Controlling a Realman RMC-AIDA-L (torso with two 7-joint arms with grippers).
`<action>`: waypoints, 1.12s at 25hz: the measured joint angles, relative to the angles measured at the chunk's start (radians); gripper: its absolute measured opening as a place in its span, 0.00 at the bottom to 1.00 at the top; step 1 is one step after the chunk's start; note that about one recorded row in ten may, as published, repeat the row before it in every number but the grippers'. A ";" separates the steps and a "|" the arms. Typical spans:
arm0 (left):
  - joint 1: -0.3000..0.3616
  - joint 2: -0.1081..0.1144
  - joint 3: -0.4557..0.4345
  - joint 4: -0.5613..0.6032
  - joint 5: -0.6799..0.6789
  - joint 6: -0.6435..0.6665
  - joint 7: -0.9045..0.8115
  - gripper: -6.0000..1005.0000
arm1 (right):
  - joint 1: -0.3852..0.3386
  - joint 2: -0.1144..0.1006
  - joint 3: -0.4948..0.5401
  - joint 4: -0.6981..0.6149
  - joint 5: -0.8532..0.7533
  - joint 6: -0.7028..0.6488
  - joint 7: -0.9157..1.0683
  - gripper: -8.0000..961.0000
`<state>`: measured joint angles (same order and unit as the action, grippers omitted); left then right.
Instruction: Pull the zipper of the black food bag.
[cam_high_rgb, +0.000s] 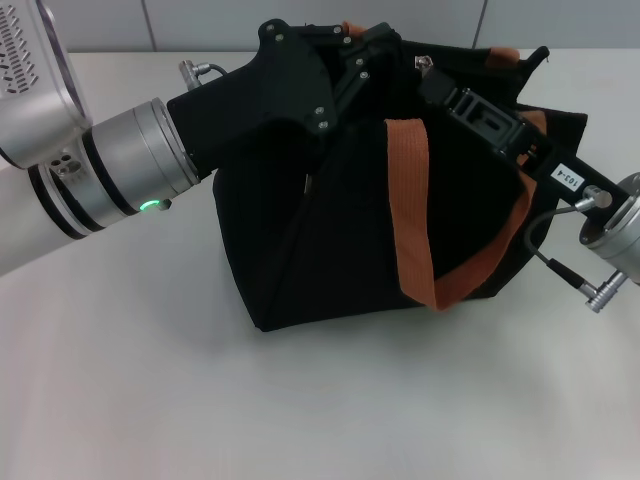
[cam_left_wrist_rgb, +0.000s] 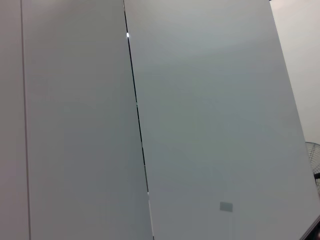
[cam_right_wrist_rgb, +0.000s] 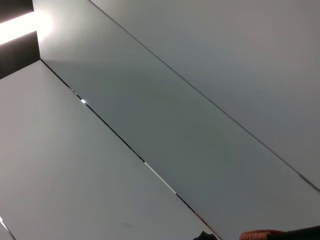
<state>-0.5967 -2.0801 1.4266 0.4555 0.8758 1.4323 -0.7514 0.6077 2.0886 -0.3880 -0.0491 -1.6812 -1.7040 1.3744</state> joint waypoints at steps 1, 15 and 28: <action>0.000 0.000 0.000 0.000 0.000 0.000 0.000 0.06 | -0.001 0.000 0.000 0.000 0.003 0.001 0.000 0.01; 0.008 0.000 -0.007 0.000 -0.003 -0.001 0.001 0.06 | -0.032 -0.005 0.013 -0.022 0.023 0.028 0.008 0.02; 0.019 0.000 0.000 0.000 -0.034 -0.001 0.001 0.06 | -0.062 -0.006 0.051 -0.038 0.023 0.059 0.012 0.05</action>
<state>-0.5782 -2.0800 1.4263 0.4555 0.8416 1.4309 -0.7500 0.5453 2.0824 -0.3369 -0.0874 -1.6586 -1.6454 1.3864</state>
